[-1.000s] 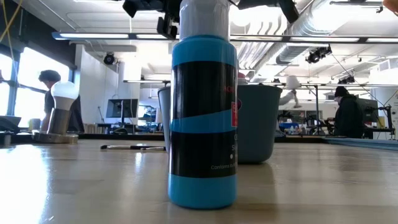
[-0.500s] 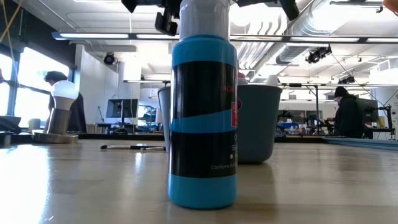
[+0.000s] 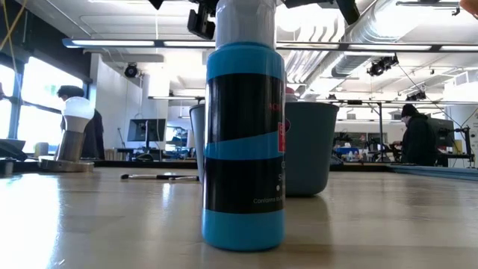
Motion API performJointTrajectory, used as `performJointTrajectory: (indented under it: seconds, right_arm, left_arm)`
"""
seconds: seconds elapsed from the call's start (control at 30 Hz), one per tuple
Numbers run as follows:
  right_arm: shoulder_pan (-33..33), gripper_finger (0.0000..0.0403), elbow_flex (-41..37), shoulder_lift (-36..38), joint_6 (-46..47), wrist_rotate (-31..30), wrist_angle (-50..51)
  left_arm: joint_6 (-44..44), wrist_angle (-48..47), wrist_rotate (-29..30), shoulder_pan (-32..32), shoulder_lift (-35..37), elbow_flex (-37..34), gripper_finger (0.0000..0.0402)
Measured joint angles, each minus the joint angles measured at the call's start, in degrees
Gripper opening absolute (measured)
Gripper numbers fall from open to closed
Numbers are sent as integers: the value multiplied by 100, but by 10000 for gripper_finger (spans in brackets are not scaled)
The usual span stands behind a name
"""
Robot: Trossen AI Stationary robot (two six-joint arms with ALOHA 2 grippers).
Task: Pick & Place Paint Supplies
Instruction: Put the black and gold paint brush into the green cup
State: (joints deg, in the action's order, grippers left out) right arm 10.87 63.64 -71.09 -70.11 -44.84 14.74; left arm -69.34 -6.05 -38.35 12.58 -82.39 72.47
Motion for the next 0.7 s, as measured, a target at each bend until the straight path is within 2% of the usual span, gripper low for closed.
performJointTrajectory:
  seconds: [0.27,0.7]
  right_arm:
    - [0,3,-2,0,0,172,17]
    - [-32,3,-4,-54,2,150,38]
  left_arm:
    - [-42,343,47,7,-2,0,77]
    - [-139,325,-90,4,-63,-3,77]
